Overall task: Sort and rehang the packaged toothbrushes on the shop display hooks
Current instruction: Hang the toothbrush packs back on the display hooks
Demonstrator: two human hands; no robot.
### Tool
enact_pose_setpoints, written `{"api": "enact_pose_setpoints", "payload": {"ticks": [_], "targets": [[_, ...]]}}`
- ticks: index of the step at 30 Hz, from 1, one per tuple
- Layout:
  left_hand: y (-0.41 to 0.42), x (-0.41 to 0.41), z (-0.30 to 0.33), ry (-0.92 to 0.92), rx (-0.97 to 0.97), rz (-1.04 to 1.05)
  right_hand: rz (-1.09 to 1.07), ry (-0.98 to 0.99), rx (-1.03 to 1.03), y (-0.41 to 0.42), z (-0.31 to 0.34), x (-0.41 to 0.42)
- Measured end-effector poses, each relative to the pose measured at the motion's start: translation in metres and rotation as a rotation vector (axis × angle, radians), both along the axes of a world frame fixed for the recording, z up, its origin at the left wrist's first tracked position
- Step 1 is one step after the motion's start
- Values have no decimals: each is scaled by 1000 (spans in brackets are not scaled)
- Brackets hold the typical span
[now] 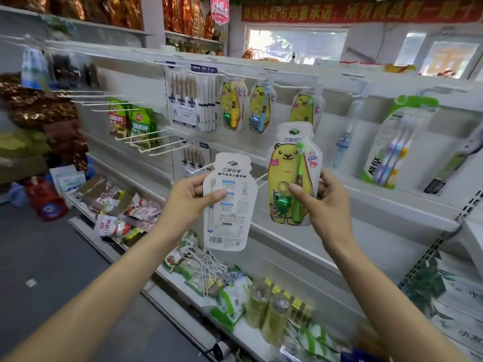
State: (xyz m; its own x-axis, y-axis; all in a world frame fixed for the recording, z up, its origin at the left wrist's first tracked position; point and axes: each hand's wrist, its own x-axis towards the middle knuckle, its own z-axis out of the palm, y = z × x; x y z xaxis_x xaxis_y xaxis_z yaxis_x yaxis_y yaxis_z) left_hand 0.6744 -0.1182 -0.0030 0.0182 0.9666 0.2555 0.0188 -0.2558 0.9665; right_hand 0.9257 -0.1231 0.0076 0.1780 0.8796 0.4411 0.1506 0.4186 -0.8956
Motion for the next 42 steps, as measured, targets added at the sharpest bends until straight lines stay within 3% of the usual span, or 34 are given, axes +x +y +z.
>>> {"api": "enact_pose_setpoints", "payload": {"ticks": [16,33,42], "targets": [[121,-22,15,-58,62,-140,-51,70,80,91,22,-30],[219,-55,15,-55,6,-462,-343,116,148,123,43,-88],[236,-66,8,-64,-9,-490,-467,129,61,185,48,-58]]}}
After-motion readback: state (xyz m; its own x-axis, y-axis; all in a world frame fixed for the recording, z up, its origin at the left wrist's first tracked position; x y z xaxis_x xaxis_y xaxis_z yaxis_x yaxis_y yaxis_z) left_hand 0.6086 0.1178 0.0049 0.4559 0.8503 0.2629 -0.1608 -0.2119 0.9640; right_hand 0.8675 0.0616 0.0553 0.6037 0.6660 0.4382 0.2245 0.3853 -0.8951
